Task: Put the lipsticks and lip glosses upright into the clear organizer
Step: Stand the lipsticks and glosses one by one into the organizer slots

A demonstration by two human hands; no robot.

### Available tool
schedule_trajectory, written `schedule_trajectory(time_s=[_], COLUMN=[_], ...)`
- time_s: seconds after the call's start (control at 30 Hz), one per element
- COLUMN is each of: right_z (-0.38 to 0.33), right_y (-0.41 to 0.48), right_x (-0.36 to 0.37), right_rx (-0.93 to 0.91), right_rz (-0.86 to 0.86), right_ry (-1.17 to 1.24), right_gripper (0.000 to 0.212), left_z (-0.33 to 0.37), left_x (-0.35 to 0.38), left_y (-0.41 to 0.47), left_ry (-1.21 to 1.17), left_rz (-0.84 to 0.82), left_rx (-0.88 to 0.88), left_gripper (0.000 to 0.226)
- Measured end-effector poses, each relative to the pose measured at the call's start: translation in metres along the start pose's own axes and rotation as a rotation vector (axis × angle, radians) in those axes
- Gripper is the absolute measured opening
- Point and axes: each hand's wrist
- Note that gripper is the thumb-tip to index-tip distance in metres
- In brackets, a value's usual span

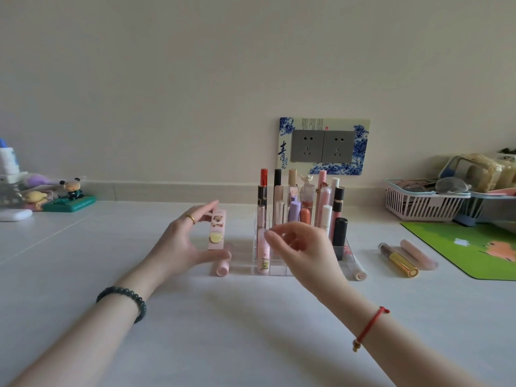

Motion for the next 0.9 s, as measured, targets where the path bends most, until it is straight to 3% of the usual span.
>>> schedule_trajectory(time_s=[0.1,0.27,0.53,0.9], right_z=[-0.005,-0.003,-0.001,0.007], right_y=[-0.005,-0.006,-0.003,0.012], right_x=[-0.001,0.001,-0.005,-0.019], right_rx=[0.133,0.213,0.209,0.117], right_rz=[-0.156,-0.178,-0.154,-0.086], right_ry=[0.139,0.278,0.267,0.301], right_gripper=[0.019,0.024,0.015,0.026], left_z=[0.024,0.041,0.039,0.040], left_x=[0.011,0.029,0.032,0.041], left_y=[-0.003,-0.015,-0.016,-0.017], left_ry=[0.009,0.093,0.095,-0.020], left_rz=[0.040,-0.048,-0.098,0.031], left_rx=[0.235,0.364,0.380,0.273], left_gripper=[0.100,0.101,0.103,0.055])
Point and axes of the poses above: each hand's wrist, its own y-axis towards the middle knuckle, its own x-axis out of the palm, z = x × y, and after that the axes turned 13 degrees about z, right-handed
